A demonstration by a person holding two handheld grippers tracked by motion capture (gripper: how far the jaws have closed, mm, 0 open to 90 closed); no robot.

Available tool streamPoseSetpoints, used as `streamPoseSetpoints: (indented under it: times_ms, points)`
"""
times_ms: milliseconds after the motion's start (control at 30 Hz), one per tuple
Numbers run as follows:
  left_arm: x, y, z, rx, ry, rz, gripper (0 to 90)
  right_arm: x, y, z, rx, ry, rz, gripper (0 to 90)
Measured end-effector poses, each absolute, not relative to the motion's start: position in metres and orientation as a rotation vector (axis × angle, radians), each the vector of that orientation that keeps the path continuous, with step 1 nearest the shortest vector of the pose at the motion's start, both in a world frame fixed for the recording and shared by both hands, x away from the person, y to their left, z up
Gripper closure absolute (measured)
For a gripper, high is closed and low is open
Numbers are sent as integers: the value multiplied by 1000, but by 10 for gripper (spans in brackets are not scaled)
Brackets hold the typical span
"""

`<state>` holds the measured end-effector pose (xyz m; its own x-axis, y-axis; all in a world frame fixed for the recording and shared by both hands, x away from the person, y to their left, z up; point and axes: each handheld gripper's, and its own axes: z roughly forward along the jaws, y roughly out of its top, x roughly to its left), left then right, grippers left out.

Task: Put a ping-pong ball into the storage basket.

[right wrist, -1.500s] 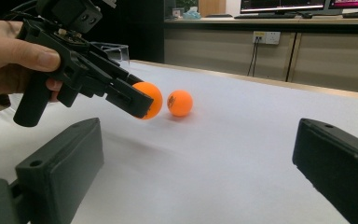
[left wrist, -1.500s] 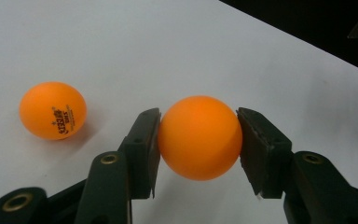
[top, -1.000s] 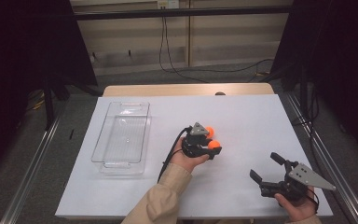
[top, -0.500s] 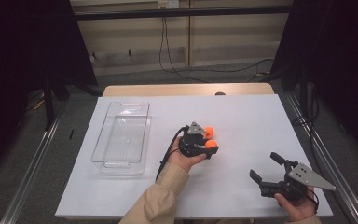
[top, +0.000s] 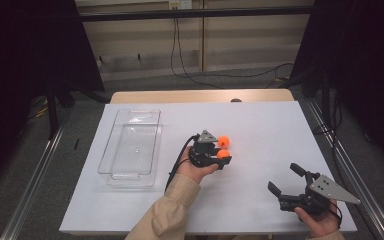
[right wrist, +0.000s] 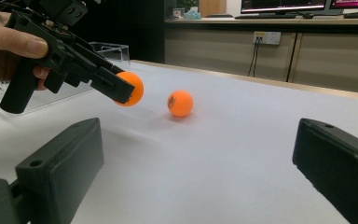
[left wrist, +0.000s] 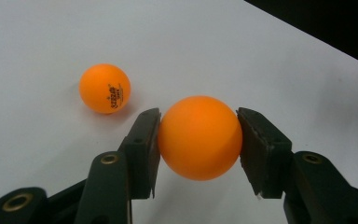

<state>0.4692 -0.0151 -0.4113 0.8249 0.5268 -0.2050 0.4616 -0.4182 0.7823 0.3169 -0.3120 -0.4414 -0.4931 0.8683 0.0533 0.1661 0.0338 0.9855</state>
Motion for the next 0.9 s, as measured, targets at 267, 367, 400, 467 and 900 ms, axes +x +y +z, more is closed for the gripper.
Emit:
streamPoseSetpoints:
  times_ms: [267,367,400,467,900]
  points:
    - [470,-10,-410,2066,734,88,512,317,-312,-441,1061,1716,1509,13]
    - [470,-8,-409,2074,748,93,512,317,-312,-441,1056,1717,1507,13]
    - [471,-8,-409,2073,744,93,512,317,-312,-441,1056,1716,1506,13]
    - [470,-7,-409,2068,753,94,512,317,-312,-441,1057,1716,1506,13]
    - [473,1,-406,2072,766,104,512,316,-312,-441,1055,1716,1507,12]
